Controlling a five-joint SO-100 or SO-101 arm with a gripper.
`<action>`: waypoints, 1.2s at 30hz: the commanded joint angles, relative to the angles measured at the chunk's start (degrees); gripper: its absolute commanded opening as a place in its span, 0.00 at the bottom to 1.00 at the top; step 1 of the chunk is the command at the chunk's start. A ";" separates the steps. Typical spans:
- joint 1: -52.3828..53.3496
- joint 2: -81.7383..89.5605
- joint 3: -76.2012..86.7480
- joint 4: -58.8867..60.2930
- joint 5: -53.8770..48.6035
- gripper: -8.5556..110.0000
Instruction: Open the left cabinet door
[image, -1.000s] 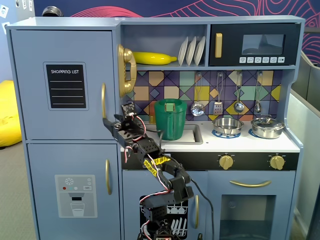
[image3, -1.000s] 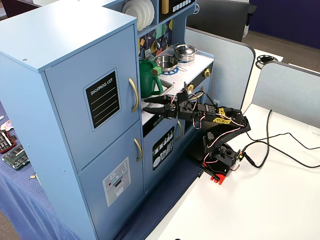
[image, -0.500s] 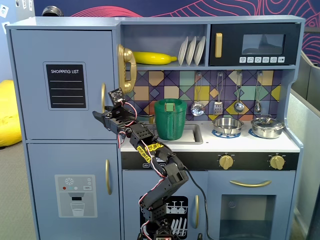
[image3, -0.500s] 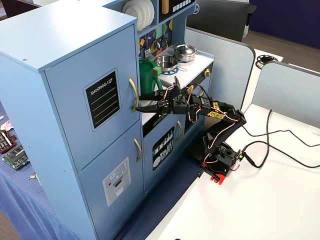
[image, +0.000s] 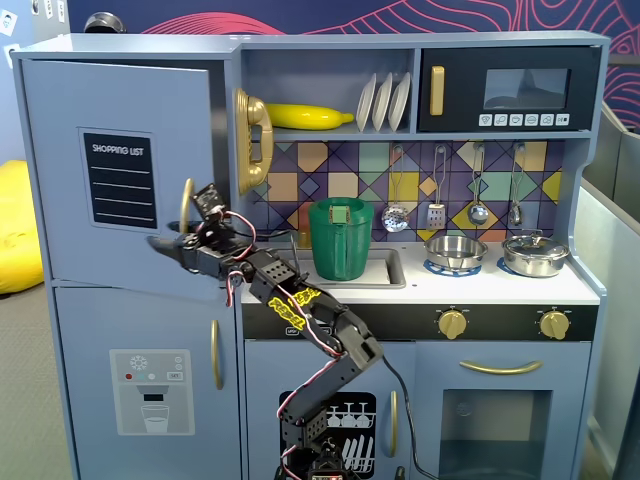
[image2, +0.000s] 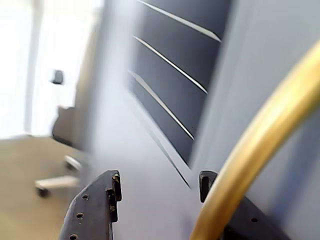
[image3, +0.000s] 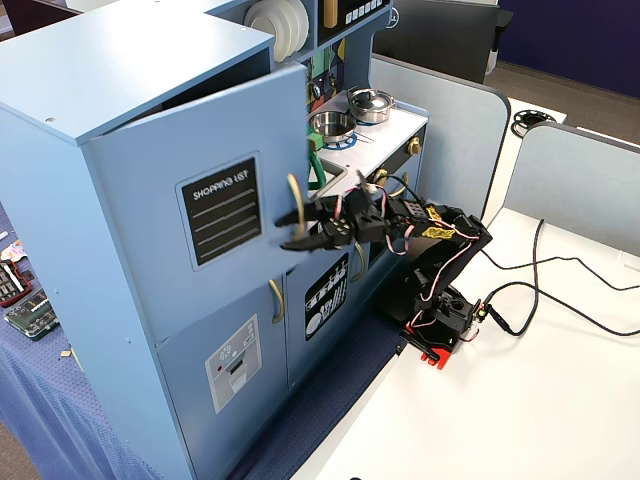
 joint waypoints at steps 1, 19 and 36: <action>-2.46 5.89 -0.97 1.14 -0.79 0.17; 25.93 32.08 10.02 24.26 11.95 0.07; 4.75 14.94 12.48 0.70 -1.67 0.07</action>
